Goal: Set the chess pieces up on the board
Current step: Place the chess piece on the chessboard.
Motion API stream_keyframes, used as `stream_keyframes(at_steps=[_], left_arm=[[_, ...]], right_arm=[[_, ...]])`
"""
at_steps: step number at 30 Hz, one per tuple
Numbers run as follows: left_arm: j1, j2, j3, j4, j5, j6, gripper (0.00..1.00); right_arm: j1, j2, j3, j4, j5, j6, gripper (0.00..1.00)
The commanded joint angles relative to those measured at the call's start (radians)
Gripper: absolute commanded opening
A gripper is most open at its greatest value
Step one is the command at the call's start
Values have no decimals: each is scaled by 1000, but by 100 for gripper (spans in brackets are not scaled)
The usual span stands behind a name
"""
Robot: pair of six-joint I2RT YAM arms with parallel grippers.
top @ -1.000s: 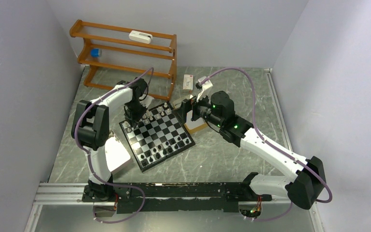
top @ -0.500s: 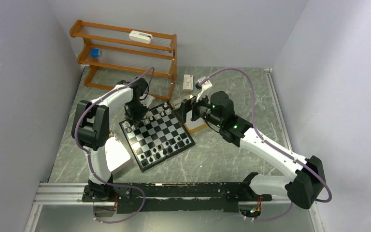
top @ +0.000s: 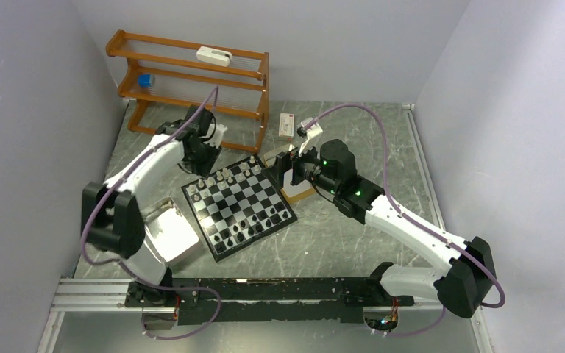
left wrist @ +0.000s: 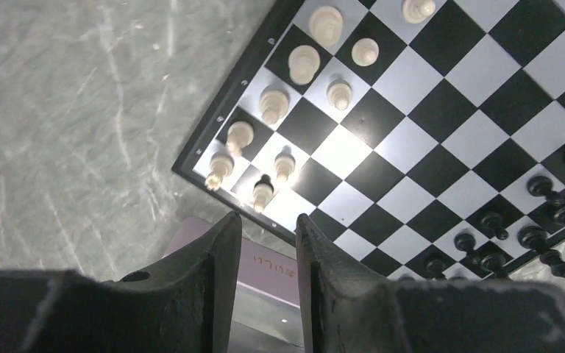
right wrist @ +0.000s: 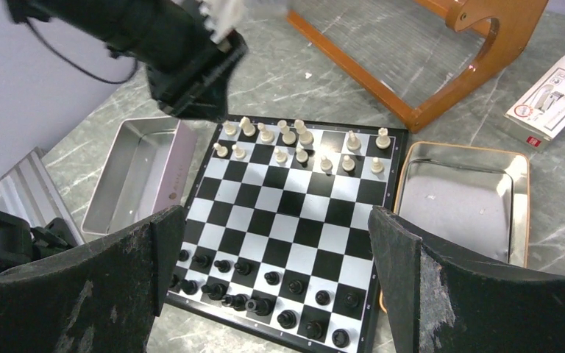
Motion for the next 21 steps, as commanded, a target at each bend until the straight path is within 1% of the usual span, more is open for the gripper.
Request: stream_keyframes(at_steps=[1,2,5,7,10,13,14,16,18,21], left_arm=[[34,-177,-110,141,-92,-171,34],[60,-217,-138,162,-117,-229,33],[157,-347,-222,204,-161,-383,34],[195,-420,-271,209,-180,-469,34],[217,-528,-336,196,-268,-616,34],[230,-617,-412,179,-322,-773,36],[236,-635,-438,162,-330,-834,35],[252,-659,-505,136,-318,-986,34],[271,-667,-569,122,-286,-1089,32],[298,-657,-654,144,-228,-1166,32]], right_arm=[[-4,-6,13,13,-11,-11,100],[-5,-8,15,11,-9,-12,100],[-3,-20,14,16,-2,-10,100],[-5,-27,7,23,2,-10,100],[-5,-30,9,24,-1,-8,100],[-5,-37,7,27,-7,-7,100],[-4,-40,7,27,-11,-7,100],[-5,-44,5,25,-10,-7,100],[-4,-49,1,20,-3,-12,100],[-5,-62,-5,18,8,-17,100]])
